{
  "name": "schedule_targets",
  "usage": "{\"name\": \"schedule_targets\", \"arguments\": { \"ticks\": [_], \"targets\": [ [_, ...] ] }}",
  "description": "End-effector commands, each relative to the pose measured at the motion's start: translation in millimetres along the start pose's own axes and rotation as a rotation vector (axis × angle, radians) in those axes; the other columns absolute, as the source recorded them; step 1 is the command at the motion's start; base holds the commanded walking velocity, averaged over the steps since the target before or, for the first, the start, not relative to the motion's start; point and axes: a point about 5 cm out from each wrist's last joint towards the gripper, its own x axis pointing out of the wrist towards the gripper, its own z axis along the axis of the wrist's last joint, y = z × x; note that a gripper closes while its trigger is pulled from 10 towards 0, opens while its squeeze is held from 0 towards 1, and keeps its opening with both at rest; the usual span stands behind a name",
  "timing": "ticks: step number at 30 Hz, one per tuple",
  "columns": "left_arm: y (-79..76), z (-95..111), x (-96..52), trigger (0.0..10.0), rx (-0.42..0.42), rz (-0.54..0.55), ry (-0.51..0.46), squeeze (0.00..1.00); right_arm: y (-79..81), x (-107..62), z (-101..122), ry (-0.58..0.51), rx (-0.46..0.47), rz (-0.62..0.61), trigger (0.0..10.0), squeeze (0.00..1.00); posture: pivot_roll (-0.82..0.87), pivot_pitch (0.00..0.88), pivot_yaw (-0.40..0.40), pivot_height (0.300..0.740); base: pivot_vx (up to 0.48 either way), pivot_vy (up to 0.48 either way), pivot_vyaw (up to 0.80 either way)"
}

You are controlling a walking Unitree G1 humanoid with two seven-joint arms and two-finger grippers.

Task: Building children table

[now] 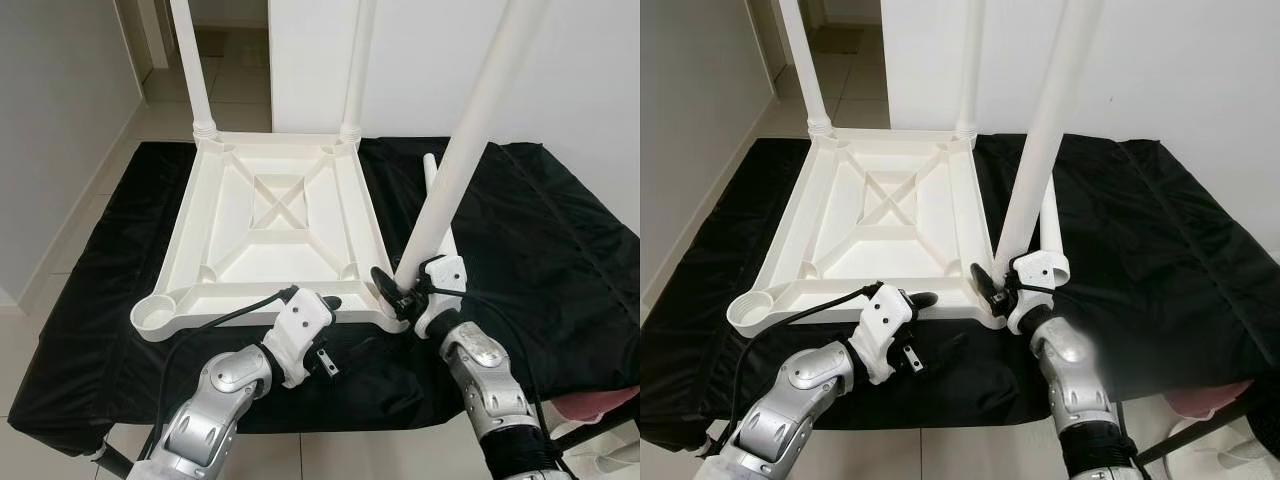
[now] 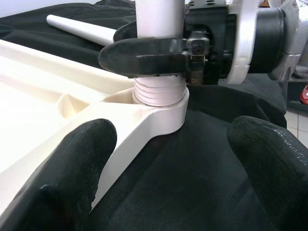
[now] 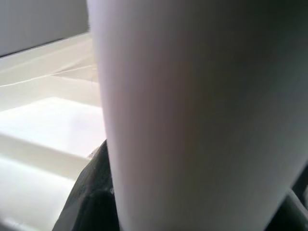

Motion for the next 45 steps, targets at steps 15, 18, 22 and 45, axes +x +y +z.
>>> {"name": "schedule_targets", "arguments": {
  "ticks": [15, 18, 22, 45],
  "targets": [
    [3.4, -0.2, -2.4, 10.0, -0.002, 0.065, 0.015, 0.0, 31.6, -1.9, -14.4, 0.111, 0.058, -0.382, 10.0, 0.0, 0.01, 0.0, -0.045, 0.74, 0.0, 0.0, 0.0],
    [4.3, -0.3, -3.5, 10.0, -0.001, 0.069, 0.017, 0.0, 31.9, -1.6, -11.9, 0.106, 0.057, -0.379, 10.0, 0.0, 0.01, 0.005, -0.044, 0.74, 0.0, 0.0, 0.0],
    [6.3, 0.4, -3.7, 10.0, 0.003, 0.074, 0.018, 0.0, 27.0, -3.5, -12.6, 0.118, 0.059, -0.398, 10.0, 0.0, 0.01, 0.013, -0.043, 0.74, 0.0, 0.0, 0.0],
    [22.2, 5.7, -8.3, 10.0, 0.032, 0.107, 0.017, 0.0, 37.0, -66.2, -2.7, -0.038, -0.01, -0.137, 10.0, 0.0, -0.01, 0.021, -0.019, 0.74, 0.0, 0.0, 0.0]
  ]
}}
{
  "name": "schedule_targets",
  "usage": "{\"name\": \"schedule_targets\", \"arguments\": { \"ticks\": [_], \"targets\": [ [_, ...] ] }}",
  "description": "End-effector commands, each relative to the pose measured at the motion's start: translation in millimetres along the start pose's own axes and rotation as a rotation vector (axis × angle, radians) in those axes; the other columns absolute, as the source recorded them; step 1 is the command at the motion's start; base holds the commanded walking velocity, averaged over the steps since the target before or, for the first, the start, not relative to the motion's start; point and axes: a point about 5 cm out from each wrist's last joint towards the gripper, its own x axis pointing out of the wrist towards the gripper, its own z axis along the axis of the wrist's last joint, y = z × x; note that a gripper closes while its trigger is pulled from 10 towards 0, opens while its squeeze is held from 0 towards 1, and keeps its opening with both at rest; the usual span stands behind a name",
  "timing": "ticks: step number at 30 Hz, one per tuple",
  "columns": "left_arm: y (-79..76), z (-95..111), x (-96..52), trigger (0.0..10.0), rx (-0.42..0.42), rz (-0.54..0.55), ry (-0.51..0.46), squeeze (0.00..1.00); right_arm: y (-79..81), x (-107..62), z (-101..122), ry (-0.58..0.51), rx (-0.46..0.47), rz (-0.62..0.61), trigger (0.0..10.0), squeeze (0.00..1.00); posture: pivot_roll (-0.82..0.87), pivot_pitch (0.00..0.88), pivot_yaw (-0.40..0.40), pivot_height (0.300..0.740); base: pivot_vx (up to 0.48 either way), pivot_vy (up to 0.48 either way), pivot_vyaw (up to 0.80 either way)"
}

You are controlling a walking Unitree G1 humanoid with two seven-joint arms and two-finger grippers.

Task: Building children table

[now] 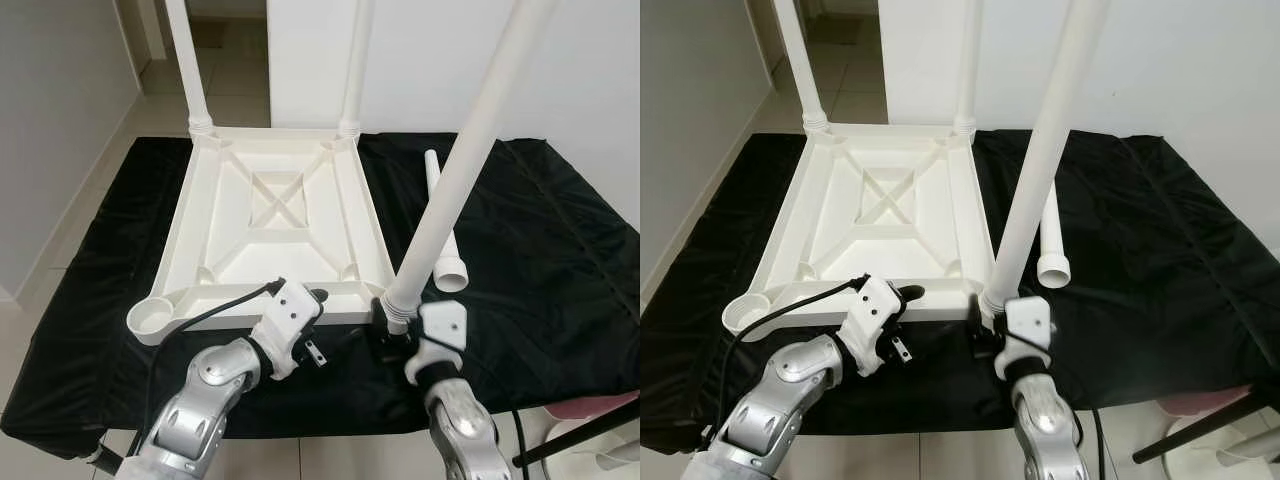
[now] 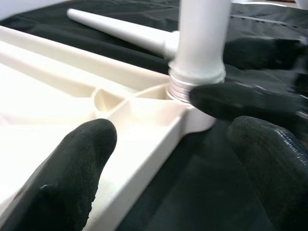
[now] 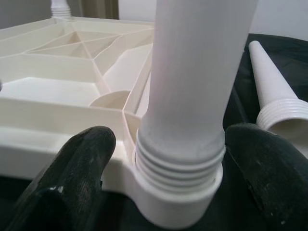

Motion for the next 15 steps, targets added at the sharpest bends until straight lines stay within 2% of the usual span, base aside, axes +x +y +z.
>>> {"name": "schedule_targets", "arguments": {
  "ticks": [1, 4, 5, 6, 7, 8, 9, 15],
  "targets": [
    [6.9, 0.7, -0.1, 10.0, 0.009, 0.056, -0.001, 0.0, -0.5, -4.2, 3.9, -0.024, -0.006, 0.016, 10.0, 0.0, -0.01, 0.021, -0.019, 0.74, 0.0, 0.0, 0.0],
    [13.2, 2.1, -0.4, 10.0, 0.017, 0.064, -0.001, 0.0, -2.8, -11.4, 4.3, -0.021, -0.02, 0.03, 10.0, 0.0, -0.02, 0.02, -0.013, 0.74, 0.0, 0.0, 0.0],
    [15.9, 2.4, -0.5, 10.0, 0.022, 0.066, 0.0, 0.0, -2.5, -15.3, 4.5, -0.02, -0.025, 0.051, 8.3, 0.0, -0.02, 0.019, -0.012, 0.74, 0.0, 0.0, 0.0],
    [15.9, 2.4, -0.5, 10.0, 0.022, 0.066, 0.0, 0.0, -2.5, -15.3, 4.5, -0.02, -0.025, 0.051, 8.3, 0.0, -0.02, 0.019, -0.012, 0.74, 0.0, 0.0, 0.0],
    [20.0, 3.5, -0.2, 10.0, 0.028, 0.071, 0.0, 0.0, -0.7, -21.6, 5.4, -0.023, -0.036, 0.099, 6.0, 0.0, -0.03, 0.018, -0.008, 0.74, 0.0, 0.0, 0.0],
    [20.8, 3.8, -0.1, 10.0, 0.029, 0.072, -0.001, 0.0, -0.2, -23.1, 5.8, -0.024, -0.038, 0.111, 6.0, 0.0, -0.03, 0.018, -0.008, 0.74, 0.0, 0.0, 0.0],
    [23.3, 4.2, 0.0, 10.0, 0.034, 0.075, 0.0, 0.0, -1.3, -23.4, 6.7, -0.027, -0.036, 0.122, 0.0, 0.0, -0.03, 0.015, -0.006, 0.74, 0.0, 0.0, 0.0],
    [29.9, 5.1, -0.5, 10.0, 0.048, 0.091, 0.002, 0.0, -5.2, -21.3, 9.2, -0.036, -0.037, 0.134, 0.0, 0.0, -0.03, 0.015, -0.006, 0.74, 0.0, 0.0, 0.0]
  ]
}}
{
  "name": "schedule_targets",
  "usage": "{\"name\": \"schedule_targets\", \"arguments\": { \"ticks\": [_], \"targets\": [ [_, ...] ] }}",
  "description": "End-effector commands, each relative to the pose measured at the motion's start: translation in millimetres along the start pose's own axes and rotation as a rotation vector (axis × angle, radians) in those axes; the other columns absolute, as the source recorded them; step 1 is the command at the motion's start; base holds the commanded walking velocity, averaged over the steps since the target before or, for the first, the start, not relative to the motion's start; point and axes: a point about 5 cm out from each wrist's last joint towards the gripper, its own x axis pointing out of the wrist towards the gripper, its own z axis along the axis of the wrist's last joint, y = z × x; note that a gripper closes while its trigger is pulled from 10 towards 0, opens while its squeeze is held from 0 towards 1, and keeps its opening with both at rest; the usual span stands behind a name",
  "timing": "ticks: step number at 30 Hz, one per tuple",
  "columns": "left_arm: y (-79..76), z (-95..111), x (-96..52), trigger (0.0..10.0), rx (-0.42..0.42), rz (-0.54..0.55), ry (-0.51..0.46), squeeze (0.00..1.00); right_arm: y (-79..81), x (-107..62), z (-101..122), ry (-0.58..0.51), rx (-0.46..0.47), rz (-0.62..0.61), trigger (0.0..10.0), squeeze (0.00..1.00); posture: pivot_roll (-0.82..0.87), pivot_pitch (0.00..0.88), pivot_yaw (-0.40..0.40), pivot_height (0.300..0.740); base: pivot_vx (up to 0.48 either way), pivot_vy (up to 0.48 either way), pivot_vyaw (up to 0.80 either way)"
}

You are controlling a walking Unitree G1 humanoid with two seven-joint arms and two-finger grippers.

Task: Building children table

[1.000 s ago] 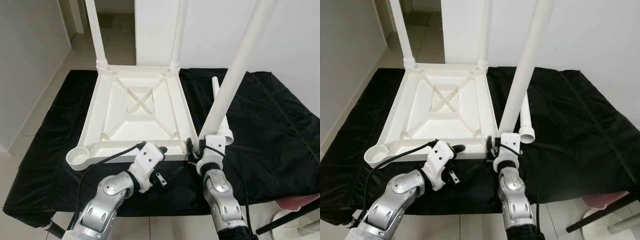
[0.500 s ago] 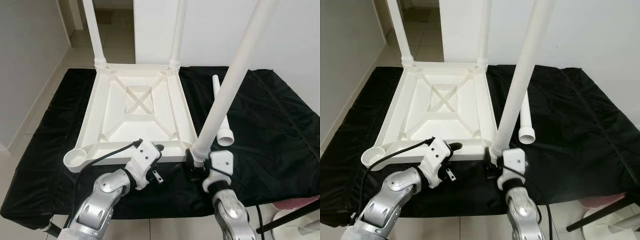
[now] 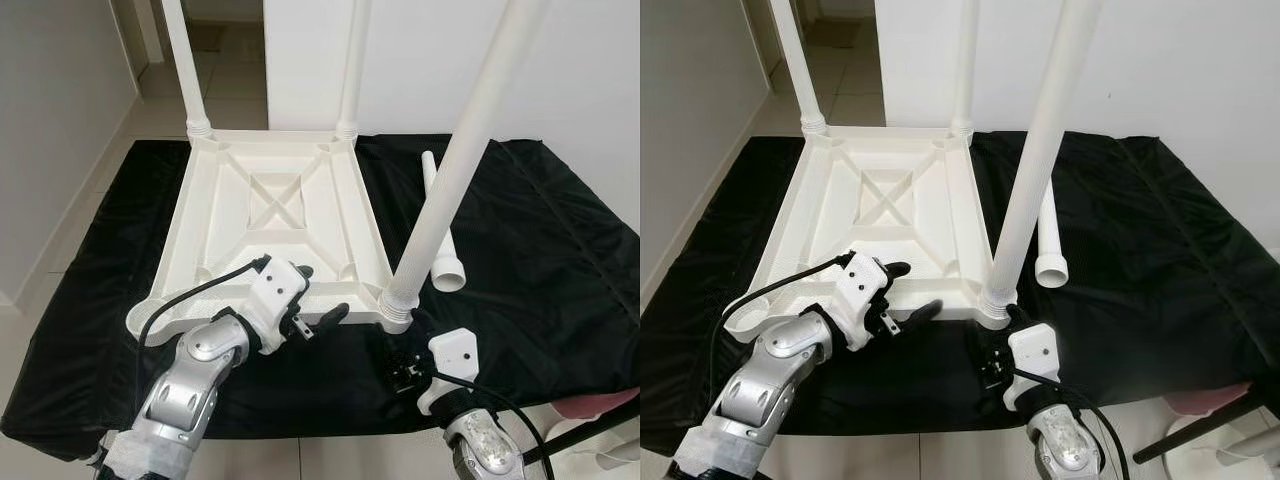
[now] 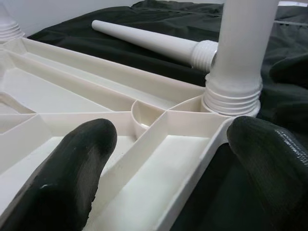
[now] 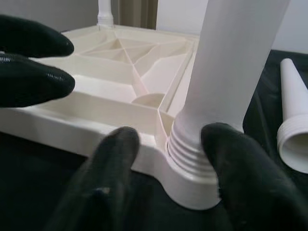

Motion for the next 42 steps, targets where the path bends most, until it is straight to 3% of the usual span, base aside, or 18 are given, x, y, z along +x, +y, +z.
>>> {"name": "schedule_targets", "arguments": {
  "ticks": [1, 2, 3, 4, 5, 6, 7, 8, 9, 13, 19, 21, 30, 31, 36, 42],
  "targets": [
    [4.7, -0.8, 0.0, 10.0, 0.002, 0.051, 0.001, 0.0, -2.2, 0.3, 1.6, -0.009, -0.001, 0.01, 0.0, 0.0, -0.03, 0.015, -0.006, 0.74, 0.0, 0.0, 0.0],
    [4.7, -0.8, 0.0, 10.0, 0.002, 0.051, 0.001, 0.0, -2.2, 0.3, 1.6, -0.009, -0.001, 0.01, 0.0, 0.0, -0.03, 0.015, -0.006, 0.74, 0.0, 0.0, 0.0],
    [8.8, -1.9, 1.3, 10.0, 0.02, 0.084, 0.012, 0.0, -0.4, 2.1, 2.2, -0.01, 0.011, 0.042, 3.3, 0.0, -0.04, 0.011, 0.0, 0.74, 0.0, 0.0, 0.0],
    [8.8, -1.9, 1.3, 10.0, 0.02, 0.084, 0.012, 0.0, -0.4, 2.1, 2.2, -0.01, 0.011, 0.042, 3.3, 0.0, -0.04, 0.011, 0.0, 0.74, 0.0, 0.0, 0.0],
    [13.7, -4.2, 2.5, 10.0, 0.049, 0.125, 0.034, 0.0, 1.7, 3.9, 2.2, -0.007, 0.028, 0.072, 8.4, 0.0, -0.04, 0.013, 0.001, 0.74, 0.0, 0.0, 0.0],
    [13.7, -4.2, 2.5, 10.0, 0.049, 0.125, 0.034, 0.0, 1.7, 3.9, 2.2, -0.007, 0.028, 0.072, 8.4, 0.0, -0.04, 0.013, 0.001, 0.74, 0.0, 0.0, 0.0],
    [17.8, -6.5, 3.2, 10.0, 0.061, 0.159, 0.051, 0.0, 3.8, 6.1, 2.7, -0.007, 0.037, 0.099, 10.0, 0.0, -0.04, 0.013, 0.001, 0.74, 0.0, 0.0, 0.0],
    [17.8, -6.5, 3.2, 10.0, 0.061, 0.159, 0.051, 0.0, 3.8, 6.1, 2.7, -0.007, 0.037, 0.099, 10.0, 0.0, -0.04, 0.013, 0.001, 0.74, 0.0, 0.0, 0.0],
    [26.0, -12.0, 4.7, 10.0, 0.082, 0.229, 0.094, 0.0, 5.0, 12.3, 4.4, -0.01, 0.055, 0.124, 10.0, 0.0, -0.04, 0.014, 0.001, 0.74, 0.0, 0.0, 0.0],
    [29.3, -14.0, 5.3, 10.0, 0.09, 0.26, 0.111, 0.0, 4.5, 15.6, 5.2, -0.013, 0.058, 0.126, 10.0, 0.0, -0.04, 0.014, 0.001, 0.74, 0.0, 0.0, 0.0],
    [46.8, -28.5, 10.2, 10.0, 0.127, 0.439, 0.261, 0.0, -1.7, 24.6, 5.4, -0.019, 0.068, 0.101, 10.0, 0.0, -0.03, 0.02, 0.0, 0.74, 0.0, 0.0, 0.0],
    [52.1, -32.4, 10.4, 10.0, 0.097, 0.489, 0.296, 0.0, -4.6, 24.0, 3.7, -0.012, 0.068, 0.09, 10.0, 0.0, -0.03, 0.022, 0.001, 0.74, 0.0, 0.0, 0.0],
    [61.7, -35.9, 13.6, 10.0, 0.059, 0.575, 0.346, 0.0, -6.3, 20.8, -0.4, 0.007, 0.071, 0.091, 10.0, 0.0, -0.04, 0.023, 0.009, 0.74, 0.0, 0.0, 0.0],
    [63.8, -37.2, 17.4, 10.0, 0.068, 0.598, 0.376, 0.0, 0.7, 19.2, -1.3, 0.014, 0.088, 0.127, 10.0, 0.0, -0.05, 0.022, 0.016, 0.74, 0.0, 0.0, 0.0],
    [65.3, -39.3, 20.0, 10.0, 0.071, 0.612, 0.408, 0.0, 4.2, 18.3, -1.7, 0.016, 0.09, 0.143, 10.0, 0.0, -0.05, 0.022, 0.02, 0.74, 0.0, 0.0, 0.0],
    [77.5, -38.1, 28.0, 10.0, 0.016, 0.696, 0.479, 0.0, 11.9, 17.3, -2.4, 0.017, 0.087, 0.179, 10.0, 0.0, -0.06, 0.023, 0.031, 0.74, 0.0, 0.0, 0.0]
  ]
}}
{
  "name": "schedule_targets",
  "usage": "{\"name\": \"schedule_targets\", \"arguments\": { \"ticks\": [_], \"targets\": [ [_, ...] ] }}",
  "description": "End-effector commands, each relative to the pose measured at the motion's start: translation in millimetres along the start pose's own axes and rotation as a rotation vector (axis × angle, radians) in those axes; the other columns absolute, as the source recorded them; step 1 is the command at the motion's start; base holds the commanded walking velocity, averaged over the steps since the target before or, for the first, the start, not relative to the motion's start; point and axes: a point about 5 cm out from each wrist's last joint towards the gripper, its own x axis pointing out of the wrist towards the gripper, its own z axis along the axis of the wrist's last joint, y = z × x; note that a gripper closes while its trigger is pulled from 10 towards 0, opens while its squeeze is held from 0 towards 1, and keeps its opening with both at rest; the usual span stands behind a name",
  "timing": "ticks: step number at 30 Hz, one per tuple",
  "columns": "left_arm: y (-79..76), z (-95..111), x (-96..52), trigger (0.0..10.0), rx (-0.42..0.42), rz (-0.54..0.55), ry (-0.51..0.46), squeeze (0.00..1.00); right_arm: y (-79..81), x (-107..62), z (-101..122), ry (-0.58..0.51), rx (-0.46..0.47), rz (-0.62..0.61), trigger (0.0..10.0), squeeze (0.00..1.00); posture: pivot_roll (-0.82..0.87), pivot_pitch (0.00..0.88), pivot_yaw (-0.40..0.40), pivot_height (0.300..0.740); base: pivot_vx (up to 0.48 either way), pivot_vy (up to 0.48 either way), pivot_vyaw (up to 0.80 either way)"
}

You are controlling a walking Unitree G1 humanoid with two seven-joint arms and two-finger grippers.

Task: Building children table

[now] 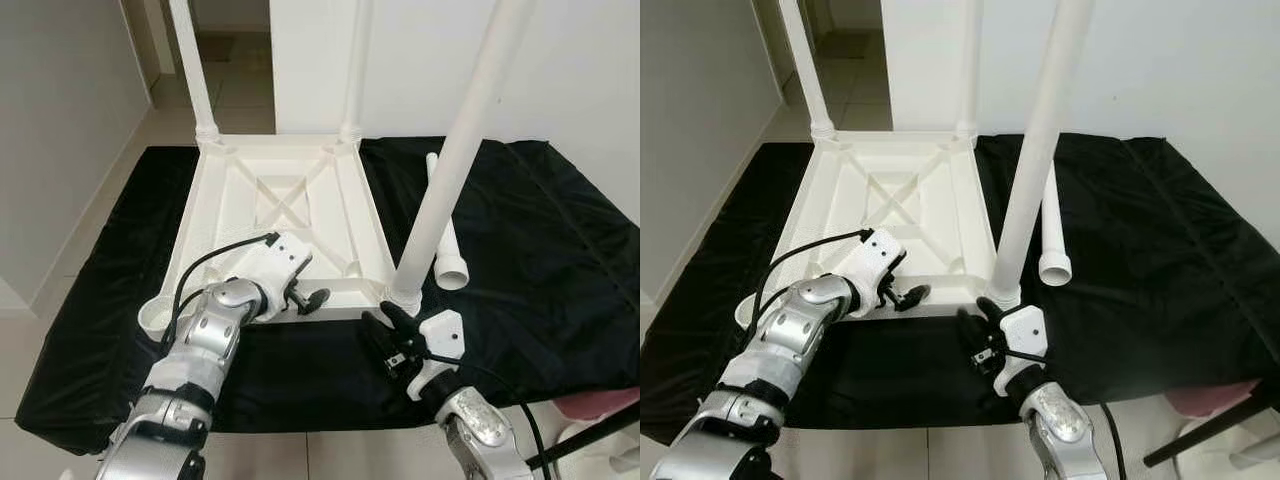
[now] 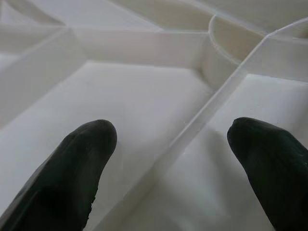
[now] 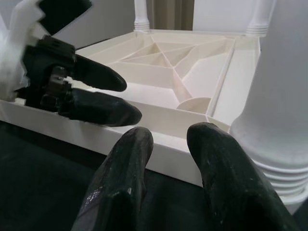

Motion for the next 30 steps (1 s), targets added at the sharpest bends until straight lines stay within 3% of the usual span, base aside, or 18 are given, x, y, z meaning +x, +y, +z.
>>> {"name": "schedule_targets", "arguments": {
  "ticks": [1, 9, 15, 17, 18, 20, 21, 22, 23, 26, 27, 28, 30],
  "targets": [
    [29.8, -13.2, -6.5, 10.0, -0.028, 0.607, 0.086, 0.0, 3.9, -0.2, -1.0, 0.006, -0.003, 0.016, 10.0, 0.0, -0.06, 0.024, 0.032, 0.74, 0.0, 0.0, 0.0],
    [34.0, -8.5, -2.9, 10.0, -0.034, 0.609, 0.137, 0.0, 5.6, 4.5, 0.9, -0.002, -0.004, 0.018, 10.0, 0.0, -0.06, 0.031, 0.032, 0.74, 0.0, 0.0, 0.0],
    [35.5, -8.3, -2.3, 10.0, 0.009, 0.608, 0.173, 0.0, 5.8, 6.0, 1.8, -0.005, -0.006, 0.022, 10.0, 0.0, -0.06, 0.034, 0.035, 0.74, 0.0, 0.0, 0.0],
    [32.9, -9.5, -1.3, 10.0, -0.02, 0.549, 0.17, 0.0, 5.8, 6.4, 2.1, -0.006, -0.008, 0.022, 10.0, 0.0, -0.06, 0.039, 0.036, 0.74, 0.0, 0.0, 0.0],
    [31.5, -9.7, -1.6, 2.7, -0.022, 0.52, 0.169, 0.0, 6.0, 6.6, 2.3, -0.007, -0.01, 0.022, 10.0, 0.0, -0.06, 0.042, 0.038, 0.74, 0.0, 0.0, 0.0],
    [31.5, -9.7, -1.6, 2.7, -0.022, 0.52, 0.169, 0.0, 6.0, 6.6, 2.3, -0.007, -0.01, 0.022, 10.0, 0.0, -0.06, 0.042, 0.038, 0.74, 0.0, 0.0, 0.0],
    [30.7, -11.4, -2.7, 0.0, -0.024, 0.495, 0.173, 0.13, 6.1, 7.1, 2.4, -0.007, -0.011, 0.021, 10.0, 0.0, -0.06, 0.042, 0.038, 0.74, 0.0, 0.0, 0.0],
    [30.7, -11.4, -2.7, 0.0, -0.024, 0.495, 0.173, 0.13, 6.1, 7.1, 2.4, -0.007, -0.011, 0.021, 10.0, 0.0, -0.06, 0.042, 0.038, 0.74, 0.0, 0.0, 0.0],
    [30.7, -13.4, -4.2, 0.0, -0.022, 0.486, 0.186, 0.63, 6.0, 7.6, 2.4, -0.007, -0.013, 0.019, 10.0, 0.0, -0.06, 0.045, 0.037, 0.74, 0.0, 0.0, 0.0],
    [31.0, -15.5, -6.0, 0.0, -0.008, 0.485, 0.207, 0.63, 5.8, 8.3, 2.4, -0.007, -0.017, 0.016, 10.0, 0.0, -0.06, 0.045, 0.037, 0.74, 0.0, 0.0, 0.0],
    [30.6, -15.8, -6.9, 0.0, -0.009, 0.488, 0.21, 0.57, 5.6, 8.6, 2.4, -0.007, -0.018, 0.015, 10.0, 0.0, -0.06, 0.045, 0.037, 0.74, 0.0, 0.0, 0.0],
    [30.0, -16.6, -8.3, 0.0, -0.015, 0.493, 0.212, 0.28, 5.6, 8.9, 2.3, -0.007, -0.018, 0.014, 10.0, 0.0, -0.06, 0.048, 0.04, 0.74, 0.0, 0.0, 0.0],
    [29.6, -17.3, -9.3, 0.0, -0.02, 0.496, 0.213, 0.28, 5.6, 9.1, 2.2, -0.007, -0.018, 0.013, 10.0, 0.0, -0.06, 0.048, 0.04, 0.74, 0.0, 0.0, 0.0]
  ]
}}
